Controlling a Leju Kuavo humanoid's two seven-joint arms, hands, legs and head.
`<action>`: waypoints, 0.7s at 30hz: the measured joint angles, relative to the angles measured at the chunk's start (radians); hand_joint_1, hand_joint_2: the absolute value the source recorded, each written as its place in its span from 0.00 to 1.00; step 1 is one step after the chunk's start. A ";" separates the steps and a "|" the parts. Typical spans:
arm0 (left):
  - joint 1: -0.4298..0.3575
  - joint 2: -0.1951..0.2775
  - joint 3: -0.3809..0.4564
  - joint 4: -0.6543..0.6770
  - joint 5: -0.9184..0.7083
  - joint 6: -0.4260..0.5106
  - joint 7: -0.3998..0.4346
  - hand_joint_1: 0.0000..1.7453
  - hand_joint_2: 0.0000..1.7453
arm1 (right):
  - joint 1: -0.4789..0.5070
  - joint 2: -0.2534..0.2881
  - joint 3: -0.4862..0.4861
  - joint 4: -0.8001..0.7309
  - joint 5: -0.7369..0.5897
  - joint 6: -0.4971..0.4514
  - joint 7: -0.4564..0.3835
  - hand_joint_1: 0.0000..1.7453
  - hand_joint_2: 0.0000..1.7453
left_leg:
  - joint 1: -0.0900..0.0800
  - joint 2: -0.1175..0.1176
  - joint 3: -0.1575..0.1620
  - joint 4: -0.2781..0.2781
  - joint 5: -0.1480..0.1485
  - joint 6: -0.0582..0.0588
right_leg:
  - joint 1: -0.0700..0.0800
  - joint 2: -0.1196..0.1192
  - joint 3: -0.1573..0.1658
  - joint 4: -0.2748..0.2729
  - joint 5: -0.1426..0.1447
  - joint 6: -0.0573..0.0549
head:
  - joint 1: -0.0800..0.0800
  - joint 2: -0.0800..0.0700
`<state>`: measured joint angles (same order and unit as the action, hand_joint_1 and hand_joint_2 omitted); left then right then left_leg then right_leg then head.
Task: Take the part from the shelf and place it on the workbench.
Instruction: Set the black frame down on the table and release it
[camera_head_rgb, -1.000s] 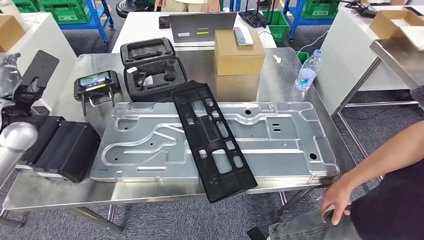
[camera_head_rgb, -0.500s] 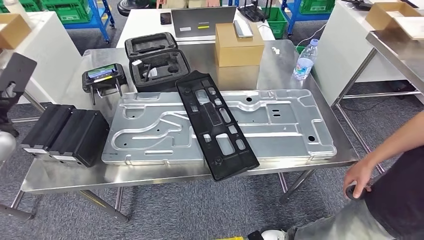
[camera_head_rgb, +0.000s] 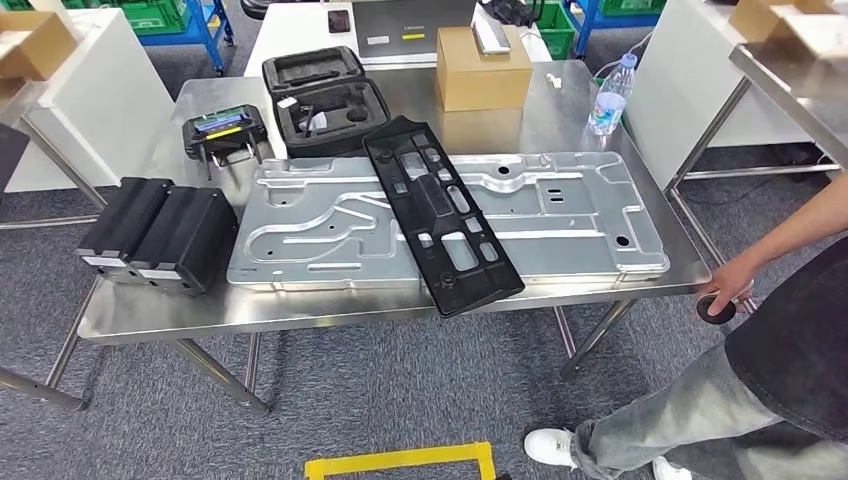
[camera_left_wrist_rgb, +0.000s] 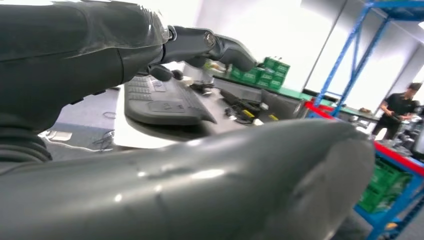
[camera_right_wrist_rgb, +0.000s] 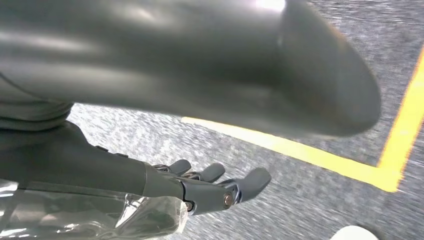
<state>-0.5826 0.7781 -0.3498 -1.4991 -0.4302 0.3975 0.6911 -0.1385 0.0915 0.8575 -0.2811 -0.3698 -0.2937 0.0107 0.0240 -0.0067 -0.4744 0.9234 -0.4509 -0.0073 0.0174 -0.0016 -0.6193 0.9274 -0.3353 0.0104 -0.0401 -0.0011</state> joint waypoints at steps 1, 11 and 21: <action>0.015 0.002 0.011 -0.007 -0.001 0.002 0.000 0.00 0.00 | 0.008 -0.001 0.000 0.000 -0.008 -0.004 -0.006 0.00 0.00 | 0.001 0.001 -0.008 0.003 0.007 0.010 | -0.001 0.001 -0.010 0.018 -0.020 0.006 | 0.001 0.000; 0.192 0.027 0.182 -0.097 -0.020 -0.020 0.001 0.00 0.00 | 0.043 -0.011 -0.011 0.006 -0.076 -0.047 -0.044 0.00 0.00 | -0.028 0.008 -0.087 0.004 0.078 0.045 | 0.011 0.002 0.106 0.089 -0.141 -0.031 | 0.004 0.000; 0.312 0.044 0.328 -0.159 -0.049 -0.060 0.002 0.00 0.00 | 0.043 -0.022 -0.019 0.010 -0.096 -0.054 0.003 0.00 0.00 | -0.009 0.009 -0.193 0.287 -0.104 -0.008 | 0.015 0.001 0.086 -0.039 -0.046 -0.056 | 0.001 0.000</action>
<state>-0.2709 0.8217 -0.0221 -1.6584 -0.4790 0.3377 0.6935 -0.0951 0.0690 0.8385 -0.2708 -0.4663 -0.3480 0.0136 0.0155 0.0018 -0.6669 1.2108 -0.5546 -0.0157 0.0328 -0.0009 -0.5330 0.8889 -0.3808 -0.0460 -0.0393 -0.0011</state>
